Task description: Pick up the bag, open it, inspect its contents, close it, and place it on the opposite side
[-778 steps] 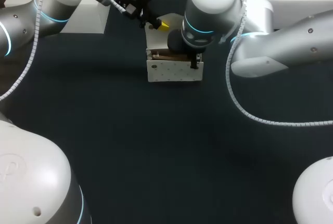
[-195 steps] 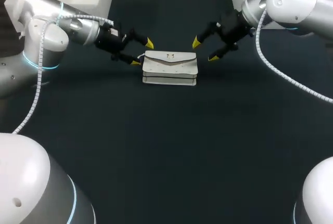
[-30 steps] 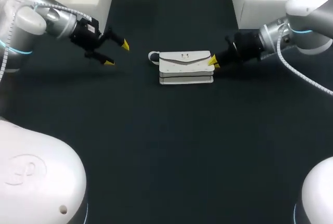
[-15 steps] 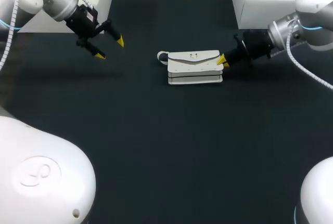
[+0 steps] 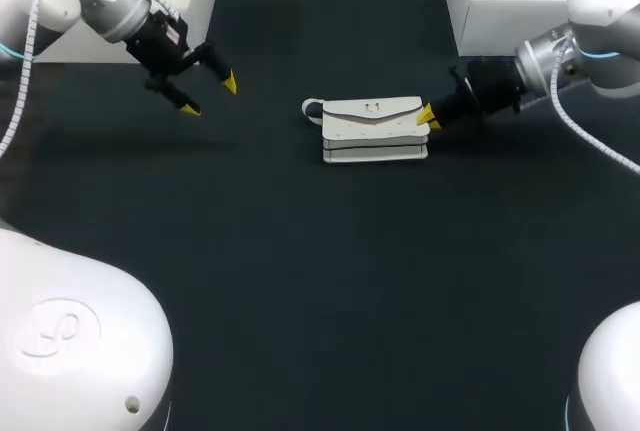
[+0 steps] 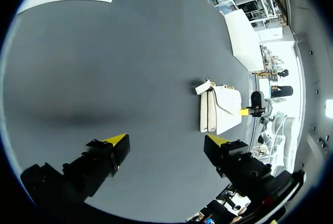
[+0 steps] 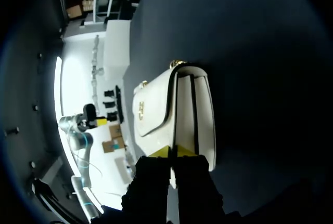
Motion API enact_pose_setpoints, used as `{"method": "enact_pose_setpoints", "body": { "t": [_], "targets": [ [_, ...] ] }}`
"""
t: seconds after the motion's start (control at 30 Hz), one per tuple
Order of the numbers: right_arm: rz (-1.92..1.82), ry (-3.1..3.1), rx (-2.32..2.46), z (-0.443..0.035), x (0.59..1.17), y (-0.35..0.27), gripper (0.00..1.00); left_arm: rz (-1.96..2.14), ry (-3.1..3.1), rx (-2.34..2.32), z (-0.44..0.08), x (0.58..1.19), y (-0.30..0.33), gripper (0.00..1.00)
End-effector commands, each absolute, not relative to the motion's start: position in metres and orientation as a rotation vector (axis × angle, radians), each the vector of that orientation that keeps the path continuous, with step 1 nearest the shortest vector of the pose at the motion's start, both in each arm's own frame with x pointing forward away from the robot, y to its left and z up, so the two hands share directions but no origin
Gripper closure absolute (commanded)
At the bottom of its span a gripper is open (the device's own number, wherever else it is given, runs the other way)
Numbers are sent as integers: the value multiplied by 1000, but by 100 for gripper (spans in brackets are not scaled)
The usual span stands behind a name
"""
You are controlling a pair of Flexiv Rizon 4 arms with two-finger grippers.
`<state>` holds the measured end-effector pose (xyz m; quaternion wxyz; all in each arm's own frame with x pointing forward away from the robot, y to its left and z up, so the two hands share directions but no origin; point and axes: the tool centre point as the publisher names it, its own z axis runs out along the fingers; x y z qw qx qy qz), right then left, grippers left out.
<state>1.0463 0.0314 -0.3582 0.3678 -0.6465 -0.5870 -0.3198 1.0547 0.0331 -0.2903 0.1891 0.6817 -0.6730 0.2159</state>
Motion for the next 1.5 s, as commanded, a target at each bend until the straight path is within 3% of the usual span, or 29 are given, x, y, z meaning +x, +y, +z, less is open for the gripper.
{"method": "enact_pose_setpoints", "body": {
  "t": [0.03,0.83,1.5],
  "targets": [
    [-800,-1527,-1653,-356,1056,12,100,536,-1955,1907,-280,1060,41,0],
    [-812,-1661,-1704,-360,1096,-179,100,242,-2315,1896,-269,1065,105,0],
    [-824,-1681,-1784,-354,1131,-264,100,364,-2435,1987,-273,1057,146,0]
  ]
}}
